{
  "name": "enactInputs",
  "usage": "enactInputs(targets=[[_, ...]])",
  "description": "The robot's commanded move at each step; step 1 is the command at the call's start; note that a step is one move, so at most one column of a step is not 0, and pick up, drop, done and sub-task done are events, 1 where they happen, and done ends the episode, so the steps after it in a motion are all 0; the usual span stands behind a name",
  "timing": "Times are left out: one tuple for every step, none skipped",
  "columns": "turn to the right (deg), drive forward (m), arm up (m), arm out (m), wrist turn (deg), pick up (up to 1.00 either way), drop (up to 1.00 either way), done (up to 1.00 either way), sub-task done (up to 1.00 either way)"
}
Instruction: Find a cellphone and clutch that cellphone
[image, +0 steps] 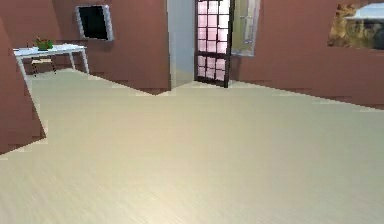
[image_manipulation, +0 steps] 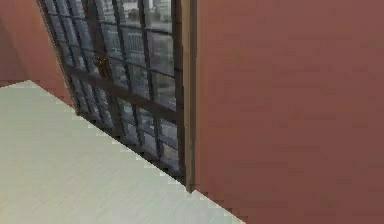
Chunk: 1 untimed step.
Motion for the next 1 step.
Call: enactInputs(targets=[[36.0, 0.0, 0.0, 0.0, 0.0, 0.0, 0.0, 0.0, 0.0]])
